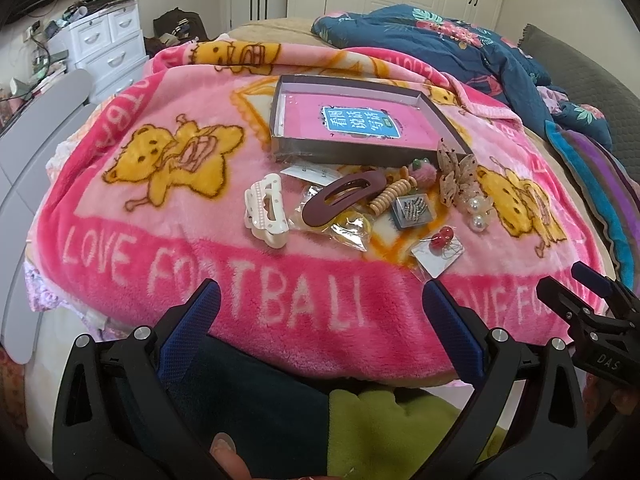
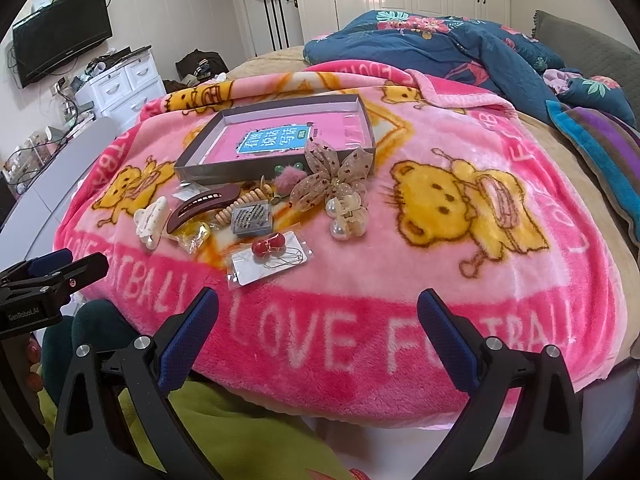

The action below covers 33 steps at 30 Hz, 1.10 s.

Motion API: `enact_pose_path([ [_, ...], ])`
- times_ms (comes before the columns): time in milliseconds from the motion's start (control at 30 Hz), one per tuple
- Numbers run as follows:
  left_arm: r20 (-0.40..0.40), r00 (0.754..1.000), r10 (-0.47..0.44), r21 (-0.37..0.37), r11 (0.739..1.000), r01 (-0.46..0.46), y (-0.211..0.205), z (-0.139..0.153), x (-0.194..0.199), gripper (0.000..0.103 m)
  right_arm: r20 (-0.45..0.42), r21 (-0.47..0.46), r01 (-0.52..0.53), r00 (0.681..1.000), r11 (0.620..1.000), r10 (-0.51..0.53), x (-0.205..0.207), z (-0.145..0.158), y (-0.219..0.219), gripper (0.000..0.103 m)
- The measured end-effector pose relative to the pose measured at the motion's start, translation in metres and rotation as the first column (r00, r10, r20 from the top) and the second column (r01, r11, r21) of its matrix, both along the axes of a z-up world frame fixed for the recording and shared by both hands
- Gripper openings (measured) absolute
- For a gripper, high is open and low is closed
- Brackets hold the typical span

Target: Organize jewelry

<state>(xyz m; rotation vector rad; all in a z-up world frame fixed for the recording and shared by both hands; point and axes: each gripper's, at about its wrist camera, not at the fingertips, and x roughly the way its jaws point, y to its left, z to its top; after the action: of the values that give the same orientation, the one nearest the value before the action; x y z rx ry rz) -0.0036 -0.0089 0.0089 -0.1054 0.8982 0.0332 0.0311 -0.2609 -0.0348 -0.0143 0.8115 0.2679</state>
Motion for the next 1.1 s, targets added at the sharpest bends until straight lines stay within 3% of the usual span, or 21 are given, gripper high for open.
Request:
enact_pose_path([
  [1100, 0.003, 1.000, 0.000, 0.002, 1.000, 0.000, -0.0014, 0.0062, -0.0006, 0.095, -0.006, 0.007, -0.009, 1.000, 1.000, 0.009, -0.0007, 0.0011, 0.0058, 0.099],
])
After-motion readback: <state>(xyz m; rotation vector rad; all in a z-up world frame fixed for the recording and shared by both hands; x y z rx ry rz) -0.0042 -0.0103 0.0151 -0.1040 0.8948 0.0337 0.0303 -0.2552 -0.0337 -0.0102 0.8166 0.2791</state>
